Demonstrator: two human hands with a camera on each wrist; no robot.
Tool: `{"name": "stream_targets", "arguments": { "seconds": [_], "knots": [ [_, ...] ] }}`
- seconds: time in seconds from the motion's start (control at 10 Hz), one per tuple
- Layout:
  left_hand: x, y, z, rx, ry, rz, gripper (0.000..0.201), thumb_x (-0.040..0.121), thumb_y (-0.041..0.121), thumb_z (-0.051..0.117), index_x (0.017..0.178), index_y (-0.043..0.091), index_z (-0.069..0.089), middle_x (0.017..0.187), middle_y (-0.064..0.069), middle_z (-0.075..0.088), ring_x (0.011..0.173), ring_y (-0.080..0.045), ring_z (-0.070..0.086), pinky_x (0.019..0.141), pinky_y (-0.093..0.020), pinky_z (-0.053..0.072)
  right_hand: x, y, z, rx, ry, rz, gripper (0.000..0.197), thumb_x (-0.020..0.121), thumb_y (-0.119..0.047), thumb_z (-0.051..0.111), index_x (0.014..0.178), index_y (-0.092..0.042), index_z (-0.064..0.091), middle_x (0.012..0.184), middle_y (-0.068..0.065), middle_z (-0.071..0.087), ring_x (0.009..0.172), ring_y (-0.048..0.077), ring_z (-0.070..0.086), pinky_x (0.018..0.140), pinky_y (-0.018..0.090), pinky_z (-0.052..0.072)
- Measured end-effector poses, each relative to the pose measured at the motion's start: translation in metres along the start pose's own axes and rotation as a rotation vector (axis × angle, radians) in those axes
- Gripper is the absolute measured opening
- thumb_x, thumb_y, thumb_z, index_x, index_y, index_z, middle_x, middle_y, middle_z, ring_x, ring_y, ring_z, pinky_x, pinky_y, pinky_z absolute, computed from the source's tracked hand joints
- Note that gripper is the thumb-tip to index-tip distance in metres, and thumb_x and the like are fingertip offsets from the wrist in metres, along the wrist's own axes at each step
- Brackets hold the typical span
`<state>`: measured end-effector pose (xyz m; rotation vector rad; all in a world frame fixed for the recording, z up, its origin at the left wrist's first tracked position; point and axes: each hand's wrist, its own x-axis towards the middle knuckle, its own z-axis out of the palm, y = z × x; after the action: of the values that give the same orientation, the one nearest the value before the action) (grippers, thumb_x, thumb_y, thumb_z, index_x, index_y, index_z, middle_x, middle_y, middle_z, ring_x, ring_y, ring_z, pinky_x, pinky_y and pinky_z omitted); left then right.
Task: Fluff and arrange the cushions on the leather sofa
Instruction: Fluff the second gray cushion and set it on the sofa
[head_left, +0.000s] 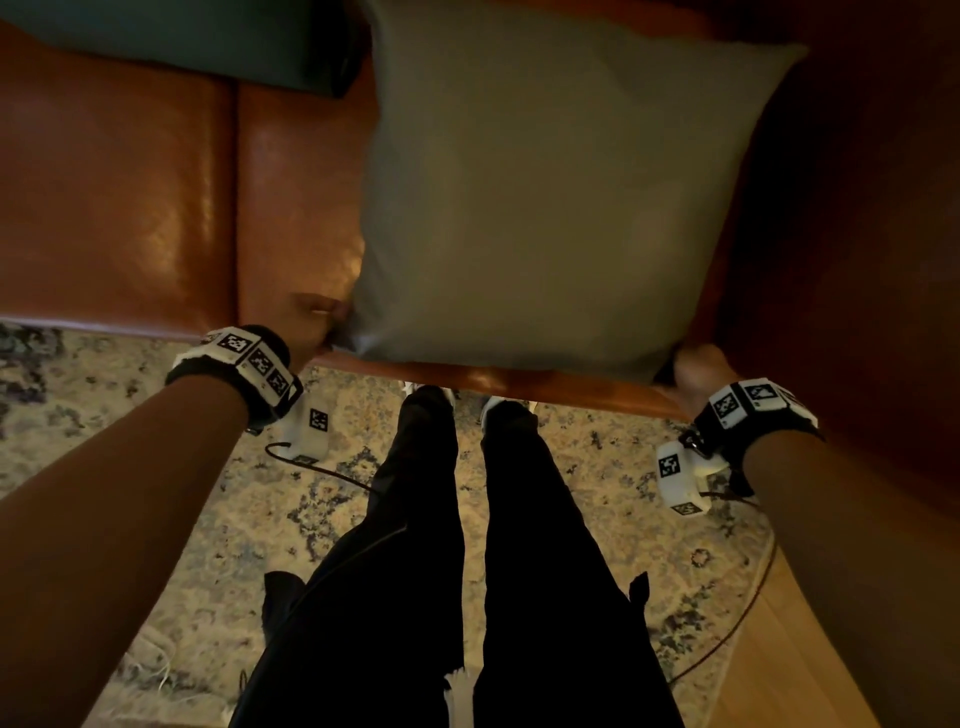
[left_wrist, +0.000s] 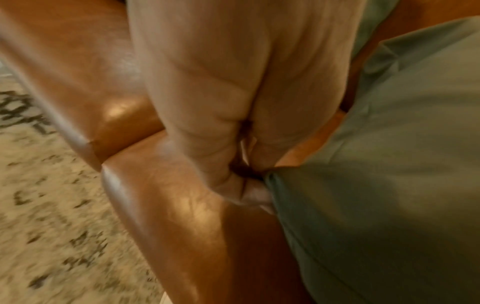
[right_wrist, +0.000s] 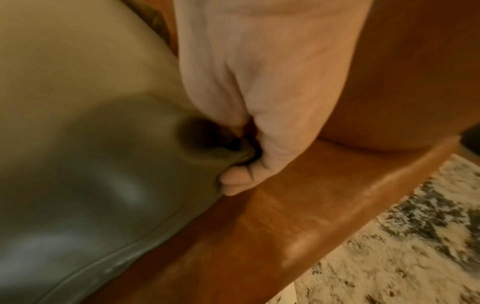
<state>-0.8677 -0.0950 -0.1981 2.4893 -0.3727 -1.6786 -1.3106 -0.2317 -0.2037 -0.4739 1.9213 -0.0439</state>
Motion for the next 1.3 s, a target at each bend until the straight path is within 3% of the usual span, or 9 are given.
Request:
{"name": "stream_targets", "arguments": {
  "seconds": [0.1,0.2,0.3,0.4,0.6,0.7,0.8,0.9,1.3],
  "knots": [
    [-0.012,0.003,-0.001,-0.077,0.039,-0.03,0.024,0.104,0.002,0.049,0.088,0.01,0.066,0.084,-0.017,0.064,0.061,-0.019,0.052,0.056,-0.025,0.044,0.006,-0.005,0.0,-0.086,0.092,-0.022,0.037,0.107,-0.013,0.05,0.138,0.007,0.054,0.135,0.025,0.059,0.119,0.038,0.06,0.096,0.04,0.053],
    [-0.024,0.012,0.003,-0.341,-0.048,-0.143,0.024,0.108,0.021,0.041,0.096,0.011,0.06,0.098,-0.012,0.064,0.081,-0.022,0.06,0.078,-0.032,0.049,0.021,0.003,0.001,0.176,0.125,0.071,0.045,0.11,-0.017,0.037,0.148,0.003,0.045,0.149,0.022,0.053,0.133,0.04,0.056,0.105,0.047,0.054],
    [-0.031,0.02,0.006,-0.4,-0.223,-0.168,0.029,0.106,0.027,0.049,0.125,0.009,0.063,0.123,-0.012,0.069,0.113,-0.027,0.066,0.081,-0.032,0.059,0.008,0.015,0.004,0.169,0.012,0.069,0.032,0.106,-0.024,0.047,0.132,-0.01,0.061,0.12,0.016,0.069,0.102,0.033,0.069,0.079,0.042,0.06],
    [-0.03,0.024,0.011,-0.318,-0.219,-0.115,0.032,0.099,0.025,0.065,0.12,0.001,0.07,0.114,-0.015,0.075,0.116,-0.033,0.068,0.085,-0.034,0.06,0.006,0.028,-0.001,0.151,-0.045,0.043,0.014,0.103,-0.01,0.054,0.107,-0.002,0.065,0.085,0.012,0.071,0.079,0.032,0.066,0.06,0.036,0.047],
    [-0.027,0.028,0.011,-0.379,-0.239,-0.167,0.03,0.097,-0.003,0.058,0.127,-0.004,0.061,0.127,-0.016,0.068,0.113,-0.027,0.066,0.077,-0.028,0.059,-0.005,0.024,-0.005,0.001,-0.184,-0.053,0.009,0.103,-0.007,0.06,0.106,-0.009,0.069,0.114,0.01,0.072,0.099,0.022,0.069,0.088,0.042,0.056],
    [-0.032,0.031,0.016,-0.394,-0.223,-0.203,0.01,0.098,-0.006,0.056,0.104,0.0,0.062,0.109,-0.009,0.066,0.097,-0.018,0.063,0.067,-0.021,0.054,-0.001,0.019,-0.007,-0.01,-0.142,0.001,0.021,0.107,-0.001,0.048,0.121,0.008,0.061,0.121,0.021,0.063,0.088,0.023,0.06,0.072,0.024,0.056],
    [-0.03,0.024,0.019,-0.358,-0.187,-0.227,0.014,0.098,0.009,0.064,0.11,0.004,0.06,0.096,-0.006,0.06,0.078,-0.01,0.056,0.058,-0.019,0.049,-0.008,0.017,-0.008,-0.043,-0.078,0.022,0.017,0.103,0.008,0.047,0.091,0.005,0.058,0.098,0.021,0.058,0.077,0.03,0.057,0.05,0.025,0.051],
    [-0.031,0.023,0.018,-0.409,-0.18,-0.228,0.017,0.097,0.022,0.069,0.107,0.01,0.064,0.092,-0.004,0.062,0.08,-0.01,0.058,0.067,-0.021,0.05,-0.006,0.024,-0.002,0.009,-0.057,0.059,0.014,0.102,0.006,0.053,0.094,0.001,0.062,0.1,0.018,0.067,0.077,0.031,0.066,0.063,0.041,0.06],
    [-0.038,0.014,0.019,-0.568,-0.121,-0.249,0.011,0.106,0.01,0.05,0.101,0.012,0.06,0.104,-0.004,0.064,0.091,-0.014,0.062,0.057,-0.017,0.059,-0.013,0.033,-0.015,0.322,-0.008,0.209,0.031,0.107,0.006,0.026,0.112,-0.003,0.055,0.102,0.016,0.059,0.071,0.023,0.057,0.042,0.018,0.048]
  ]
}}
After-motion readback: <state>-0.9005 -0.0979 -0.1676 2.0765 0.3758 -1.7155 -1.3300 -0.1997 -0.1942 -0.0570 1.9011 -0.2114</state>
